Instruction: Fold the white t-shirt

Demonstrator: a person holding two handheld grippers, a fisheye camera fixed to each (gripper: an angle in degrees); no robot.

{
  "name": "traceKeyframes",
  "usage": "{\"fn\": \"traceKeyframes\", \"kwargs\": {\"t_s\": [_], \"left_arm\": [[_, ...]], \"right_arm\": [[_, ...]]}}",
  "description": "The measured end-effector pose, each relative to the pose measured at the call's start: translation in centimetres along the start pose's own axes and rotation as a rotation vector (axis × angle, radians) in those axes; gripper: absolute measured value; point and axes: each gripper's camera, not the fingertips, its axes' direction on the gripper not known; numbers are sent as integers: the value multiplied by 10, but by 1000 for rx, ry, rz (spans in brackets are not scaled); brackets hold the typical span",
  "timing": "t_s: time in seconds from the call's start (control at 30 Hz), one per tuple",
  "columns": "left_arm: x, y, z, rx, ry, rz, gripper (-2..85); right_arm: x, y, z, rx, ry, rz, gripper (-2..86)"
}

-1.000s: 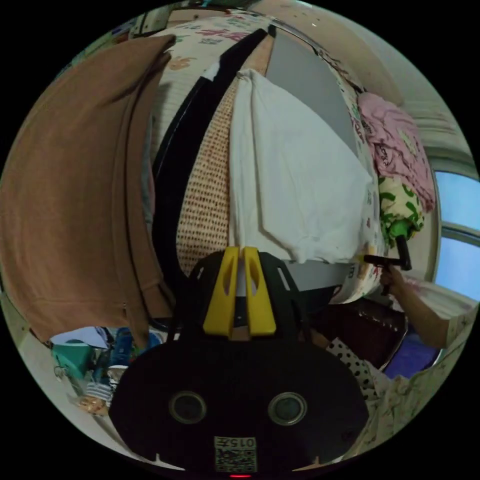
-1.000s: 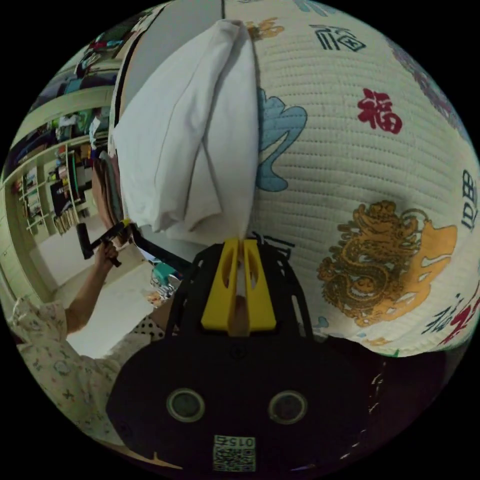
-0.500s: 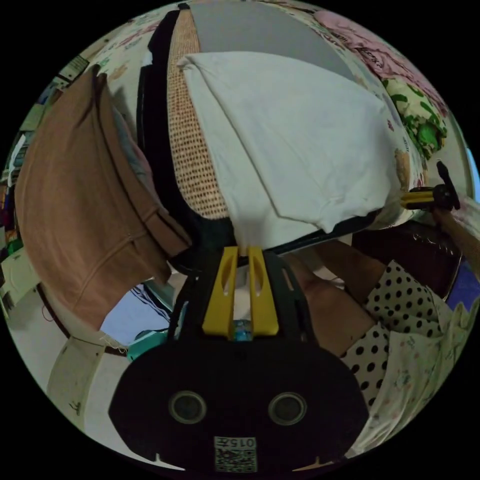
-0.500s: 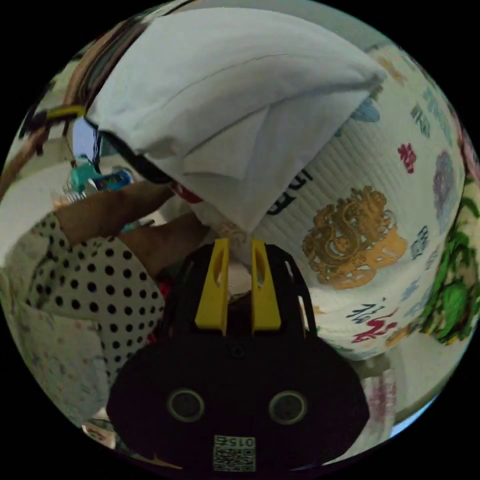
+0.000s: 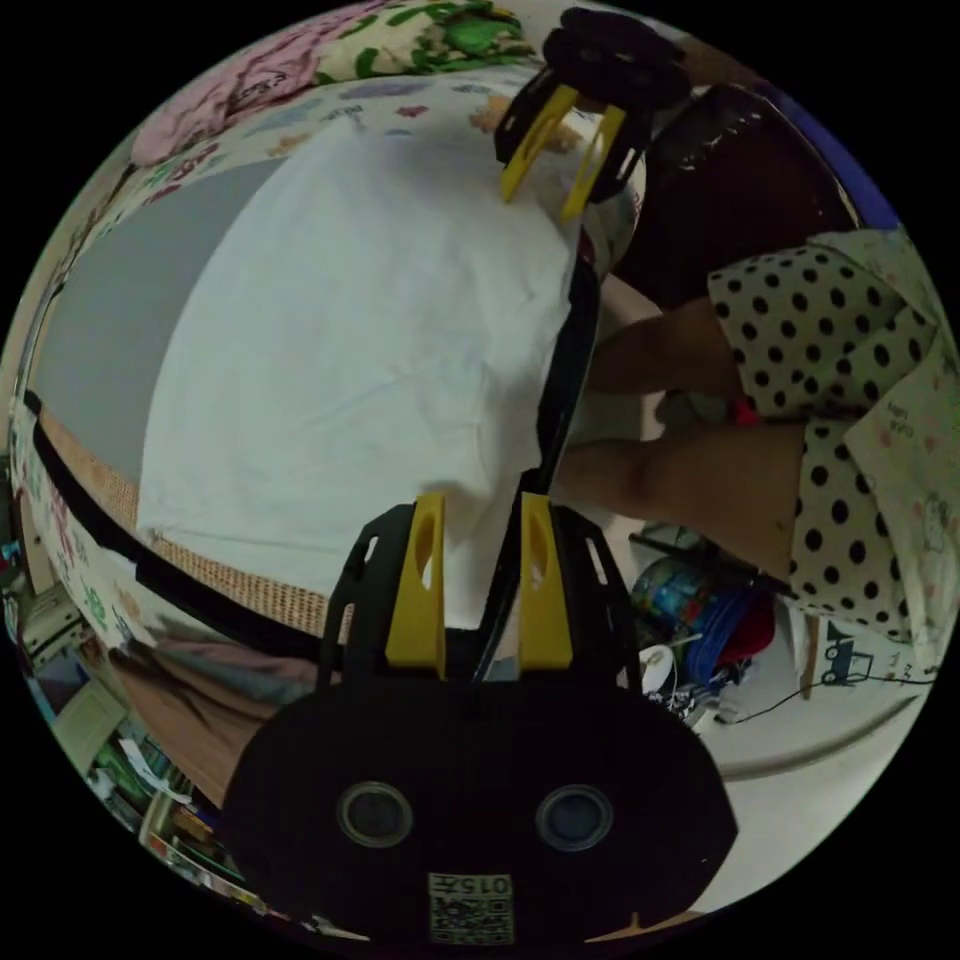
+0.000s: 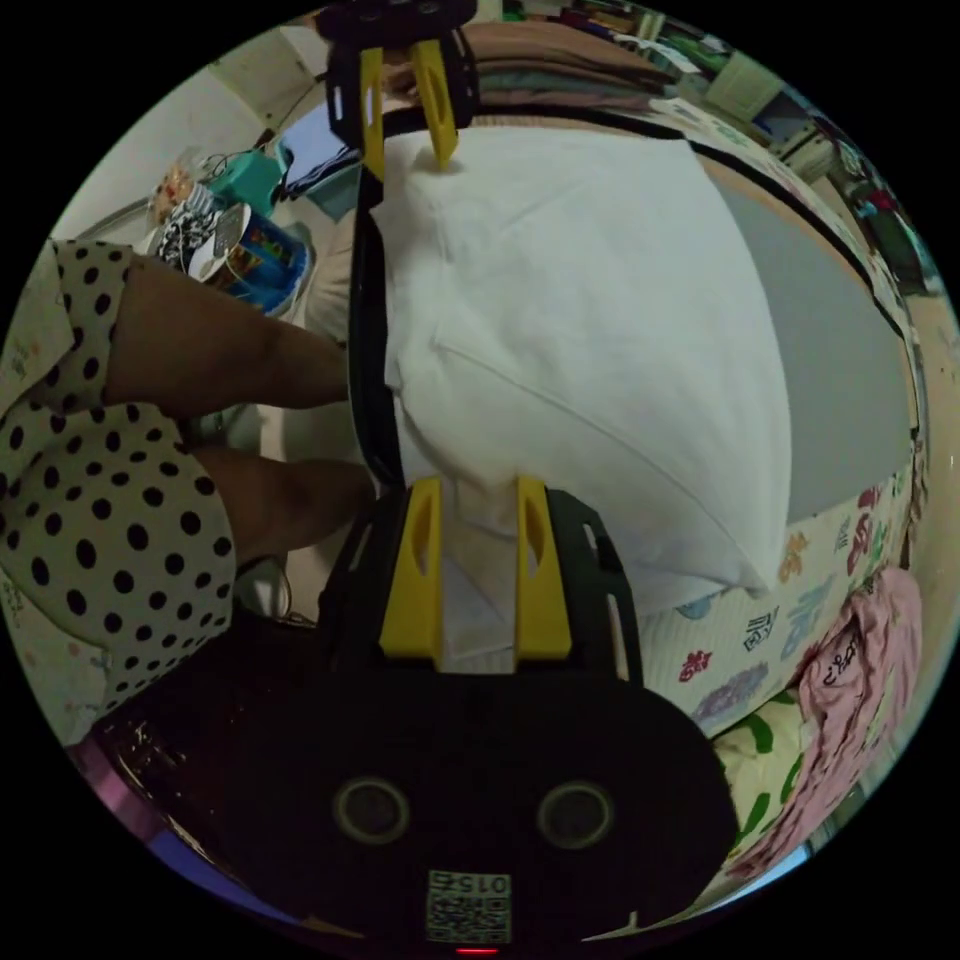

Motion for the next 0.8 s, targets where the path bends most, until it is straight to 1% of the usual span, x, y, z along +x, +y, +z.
{"fn": "traceKeyframes", "kwargs": {"t_s": [0.1,0.17,0.27,0.37,0.43,0.47,0.53,0.57,0.6,0.63,0.67,0.7,0.73,0.77,0.8], "left_arm": [[-7,4,12,-1,-29,22,76],[-15,7,17,-2,5,8,56],[-31,22,11,29,82,-37,17],[-59,55,-12,112,156,-121,5],[-93,86,-51,230,191,-220,0],[-104,94,-62,259,187,-242,-1],[-159,124,-110,376,144,-337,-1],[-177,131,-122,413,130,-362,-1],[-214,143,-146,496,99,-417,-1],[-254,152,-168,582,47,-490,0],[-274,155,-178,625,7,-538,1],[-308,162,-196,725,-89,-642,3],[-333,167,-209,828,-191,-727,9],[-342,169,-213,868,-239,-768,12],[-357,174,-219,913,-309,-876,39]], "right_arm": [[9,-1,11,-10,-24,33,65],[20,-3,12,-19,-69,70,38],[46,-1,6,-4,-195,139,16],[85,11,-12,59,-345,234,8],[117,22,-30,113,-401,263,6],[144,29,-45,144,-395,289,5],[196,39,-72,216,-356,354,4],[236,42,-92,276,-321,408,4],[280,41,-111,341,-266,477,5],[301,40,-121,374,-223,528,6],[344,36,-139,451,-122,661,7],[377,33,-154,546,-39,777,12],[391,33,-160,597,-5,822,14],[411,33,-167,664,32,891,22],[425,35,-169,687,37,969,34]]}}
